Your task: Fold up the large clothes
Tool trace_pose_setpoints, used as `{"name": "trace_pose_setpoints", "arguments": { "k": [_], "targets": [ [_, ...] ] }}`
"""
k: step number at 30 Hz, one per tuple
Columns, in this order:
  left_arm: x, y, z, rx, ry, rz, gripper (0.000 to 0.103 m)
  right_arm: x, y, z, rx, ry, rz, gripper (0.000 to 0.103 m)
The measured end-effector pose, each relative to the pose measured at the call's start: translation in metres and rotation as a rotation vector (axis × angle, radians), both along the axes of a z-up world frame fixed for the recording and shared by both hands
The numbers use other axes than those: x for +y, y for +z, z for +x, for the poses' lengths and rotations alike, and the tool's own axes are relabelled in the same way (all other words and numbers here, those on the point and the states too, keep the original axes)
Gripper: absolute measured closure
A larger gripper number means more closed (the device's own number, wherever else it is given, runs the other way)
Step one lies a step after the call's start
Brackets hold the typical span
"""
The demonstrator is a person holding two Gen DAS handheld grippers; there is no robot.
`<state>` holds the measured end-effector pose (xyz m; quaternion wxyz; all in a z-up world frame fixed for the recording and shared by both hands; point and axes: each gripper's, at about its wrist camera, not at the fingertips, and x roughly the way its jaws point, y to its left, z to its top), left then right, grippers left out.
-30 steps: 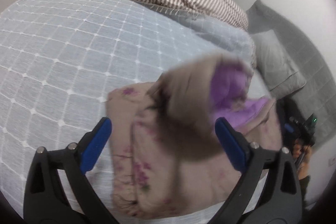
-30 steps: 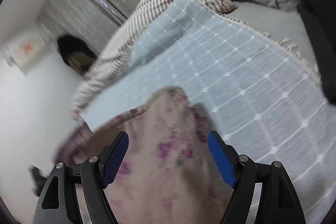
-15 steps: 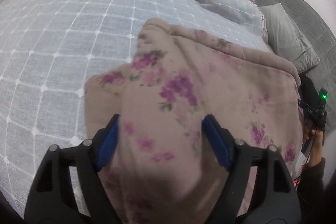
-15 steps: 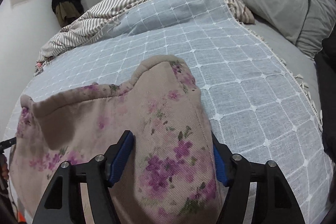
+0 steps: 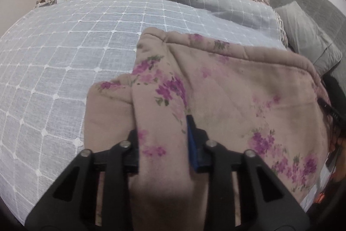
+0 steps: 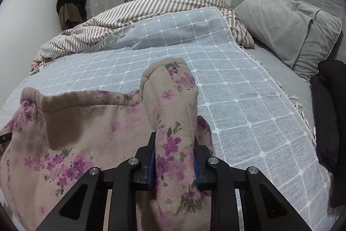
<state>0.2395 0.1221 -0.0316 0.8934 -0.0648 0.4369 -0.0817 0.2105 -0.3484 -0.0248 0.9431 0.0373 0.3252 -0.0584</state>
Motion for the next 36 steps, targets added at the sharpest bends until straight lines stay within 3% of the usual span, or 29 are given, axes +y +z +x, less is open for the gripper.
{"name": "trace_pose_setpoints", "arguments": {
  "k": [3,9,15,21,23,26,31,34,36],
  "targets": [
    [0.001,0.005,-0.001,-0.019,0.015,-0.022,0.084,0.005,0.003,-0.003,-0.021,-0.016,-0.020,0.081],
    [0.003,0.020,-0.005,-0.087,0.050,-0.046,0.088,0.015,0.017,-0.005,-0.086,-0.050,-0.065,0.084],
    [0.007,0.040,0.010,-0.145,0.074,-0.044,0.089,0.008,0.037,0.012,-0.139,-0.076,0.005,0.085],
    [0.018,0.062,0.045,-0.212,0.112,-0.109,0.089,-0.008,0.062,0.050,-0.167,-0.113,0.068,0.087],
    [0.017,0.061,0.057,-0.228,0.119,-0.088,0.089,-0.013,0.068,0.063,-0.185,-0.119,0.074,0.087],
    [0.018,0.041,0.082,-0.163,0.138,-0.069,0.088,-0.023,0.058,0.088,-0.117,-0.145,0.097,0.087],
    [0.016,-0.014,0.111,0.018,0.170,-0.032,0.086,-0.035,0.010,0.125,0.113,-0.177,0.144,0.086],
    [0.011,-0.016,0.109,0.043,0.179,-0.002,0.082,-0.036,-0.021,0.134,0.224,-0.198,0.140,0.083],
    [0.008,-0.008,0.105,0.041,0.177,0.028,0.072,-0.038,-0.025,0.128,0.221,-0.204,0.158,0.077]
  ]
}}
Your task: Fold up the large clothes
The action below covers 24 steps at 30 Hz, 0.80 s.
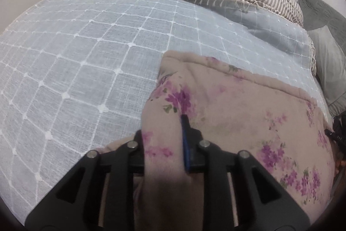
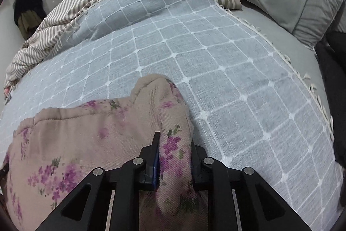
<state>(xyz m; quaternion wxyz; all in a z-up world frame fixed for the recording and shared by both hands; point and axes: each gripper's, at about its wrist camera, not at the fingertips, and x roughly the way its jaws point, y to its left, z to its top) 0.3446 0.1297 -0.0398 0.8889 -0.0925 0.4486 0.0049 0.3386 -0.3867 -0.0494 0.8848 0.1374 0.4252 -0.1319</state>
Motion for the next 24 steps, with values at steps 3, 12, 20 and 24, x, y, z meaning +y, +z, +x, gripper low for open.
{"name": "trace_pose_setpoints", "arguments": {
  "k": [3,12,20,24],
  "targets": [
    [-0.003,0.016,-0.012,-0.002,-0.014,0.051,0.036,-0.003,0.012,-0.014,-0.036,0.013,0.018,0.064],
    [0.019,0.055,-0.073,-0.017,-0.021,-0.110,0.003,-0.015,0.067,-0.085,-0.178,0.046,0.183,0.020],
    [0.052,0.040,-0.119,0.054,0.046,-0.449,0.001,-0.023,0.069,-0.142,-0.172,0.014,0.353,0.019],
    [0.067,0.026,-0.130,0.050,0.040,-0.503,0.000,-0.029,0.057,-0.156,-0.160,0.027,0.396,0.018]
  ]
}}
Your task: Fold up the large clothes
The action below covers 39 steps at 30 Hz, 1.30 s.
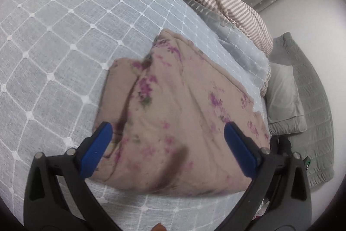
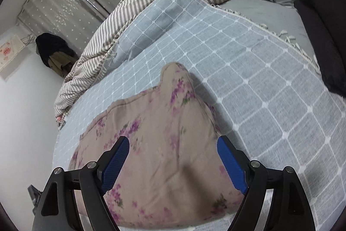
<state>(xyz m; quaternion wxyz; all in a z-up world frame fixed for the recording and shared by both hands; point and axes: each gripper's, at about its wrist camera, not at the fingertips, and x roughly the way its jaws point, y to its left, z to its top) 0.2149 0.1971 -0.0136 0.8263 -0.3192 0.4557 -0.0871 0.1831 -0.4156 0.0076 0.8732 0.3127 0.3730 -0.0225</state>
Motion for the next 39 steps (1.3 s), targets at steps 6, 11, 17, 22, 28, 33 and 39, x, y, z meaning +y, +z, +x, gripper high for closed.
{"name": "trace_pose_setpoints", "arguments": {
  "k": [6,11,17,22,28,33,39],
  "targets": [
    [0.018,-0.031,0.003,0.013,0.004,-0.080,0.001,-0.020,-0.035,-0.006,0.010,-0.016,0.104,0.018],
    [0.031,-0.067,0.015,0.040,-0.012,-0.267,0.001,-0.039,-0.068,0.000,0.012,0.010,0.261,0.018],
    [0.029,-0.080,0.024,0.032,-0.045,-0.331,0.001,-0.052,-0.099,0.022,0.043,0.041,0.410,0.018],
    [0.033,-0.082,0.026,0.047,-0.043,-0.347,0.001,-0.043,-0.128,0.041,0.089,0.105,0.487,0.018],
    [0.041,-0.066,0.018,0.025,0.041,-0.183,0.001,-0.042,-0.134,0.043,0.060,0.123,0.522,0.017],
    [0.031,-0.093,0.031,0.106,-0.043,-0.256,0.001,-0.042,-0.135,0.041,0.054,0.119,0.519,0.017],
    [0.014,-0.093,0.036,0.047,-0.094,-0.213,0.000,-0.042,-0.139,0.044,0.009,0.094,0.534,0.016]
  ]
}}
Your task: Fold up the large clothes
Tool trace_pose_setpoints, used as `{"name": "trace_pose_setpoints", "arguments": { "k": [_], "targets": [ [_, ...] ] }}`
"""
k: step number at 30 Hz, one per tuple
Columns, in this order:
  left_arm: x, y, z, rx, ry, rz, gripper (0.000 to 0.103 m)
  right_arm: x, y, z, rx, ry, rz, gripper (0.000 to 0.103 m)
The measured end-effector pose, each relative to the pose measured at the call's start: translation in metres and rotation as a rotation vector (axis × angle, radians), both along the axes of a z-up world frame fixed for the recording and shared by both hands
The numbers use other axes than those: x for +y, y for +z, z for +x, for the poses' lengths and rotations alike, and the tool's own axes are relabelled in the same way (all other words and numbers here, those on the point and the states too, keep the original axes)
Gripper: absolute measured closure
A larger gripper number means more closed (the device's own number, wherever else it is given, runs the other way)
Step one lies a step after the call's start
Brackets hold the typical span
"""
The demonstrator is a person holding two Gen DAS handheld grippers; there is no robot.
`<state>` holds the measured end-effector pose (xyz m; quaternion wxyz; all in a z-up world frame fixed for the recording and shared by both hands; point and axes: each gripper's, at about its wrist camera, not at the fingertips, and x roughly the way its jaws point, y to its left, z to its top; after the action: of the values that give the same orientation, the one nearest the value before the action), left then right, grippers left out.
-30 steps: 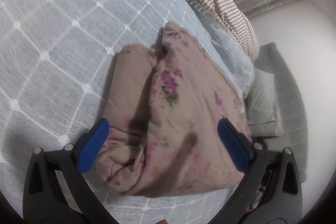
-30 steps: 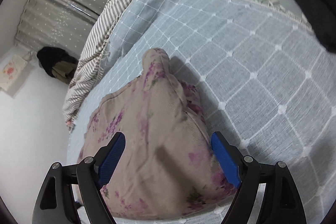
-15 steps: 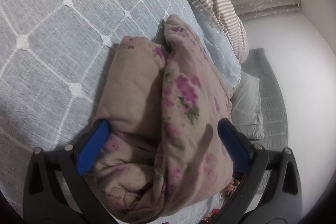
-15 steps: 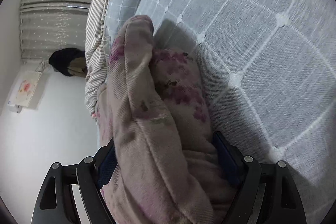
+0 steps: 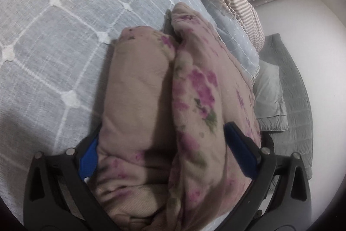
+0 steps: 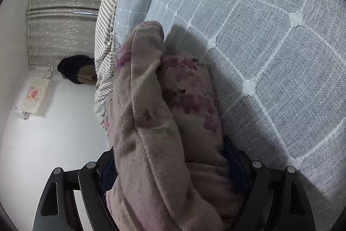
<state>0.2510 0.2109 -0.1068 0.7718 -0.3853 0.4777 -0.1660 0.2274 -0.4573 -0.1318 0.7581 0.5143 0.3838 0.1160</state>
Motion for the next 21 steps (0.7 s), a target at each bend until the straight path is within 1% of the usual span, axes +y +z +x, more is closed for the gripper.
{"name": "trace_pose_setpoints", "arguments": {
  "k": [2,3,4,5,6,7,8,9,12,13,14,16,17,19,21],
  "targets": [
    [-0.003,0.001,0.000,-0.004,0.010,-0.009,0.001,0.005,0.001,0.002,-0.014,-0.012,-0.018,0.017],
    [-0.004,0.002,-0.001,-0.011,0.019,-0.016,0.004,0.007,0.003,0.002,-0.016,-0.013,-0.035,0.019],
    [-0.007,0.004,-0.002,-0.018,0.022,-0.014,0.009,0.009,0.005,0.000,-0.019,-0.020,-0.049,0.029],
    [-0.009,0.007,-0.003,-0.023,0.027,-0.001,0.022,0.010,0.007,-0.002,-0.023,-0.028,-0.052,0.034],
    [-0.010,0.011,-0.005,-0.030,0.039,0.020,0.035,0.011,0.010,-0.005,-0.030,-0.038,-0.055,0.044],
    [-0.011,0.017,-0.009,-0.047,0.047,0.030,0.042,0.013,0.016,-0.007,-0.046,-0.045,-0.065,0.052],
    [-0.012,0.022,-0.010,-0.059,0.052,0.030,0.052,0.017,0.024,-0.011,-0.070,-0.047,-0.086,0.054],
    [-0.010,0.031,-0.015,-0.083,0.061,0.028,0.058,0.020,0.032,-0.014,-0.087,-0.049,-0.106,0.059],
    [-0.011,0.056,-0.025,-0.158,0.062,0.046,0.065,0.037,0.070,-0.021,-0.174,-0.062,-0.190,0.064],
    [-0.014,0.065,-0.027,-0.184,0.056,0.054,0.066,0.043,0.080,-0.022,-0.201,-0.062,-0.202,0.065],
    [-0.016,0.075,-0.030,-0.210,0.046,0.065,0.067,0.054,0.097,-0.024,-0.248,-0.055,-0.224,0.065],
    [-0.014,0.092,-0.035,-0.255,0.037,0.068,0.069,0.071,0.118,-0.026,-0.296,-0.037,-0.263,0.067],
    [-0.012,0.097,-0.037,-0.268,0.039,0.069,0.069,0.086,0.135,-0.025,-0.324,-0.020,-0.298,0.067],
    [0.000,0.115,-0.045,-0.308,0.066,0.107,0.070,0.108,0.156,-0.021,-0.348,0.012,-0.330,0.068],
    [0.021,0.132,-0.054,-0.341,0.104,0.136,0.070,0.137,0.179,-0.013,-0.393,0.063,-0.354,0.069]
  ]
}}
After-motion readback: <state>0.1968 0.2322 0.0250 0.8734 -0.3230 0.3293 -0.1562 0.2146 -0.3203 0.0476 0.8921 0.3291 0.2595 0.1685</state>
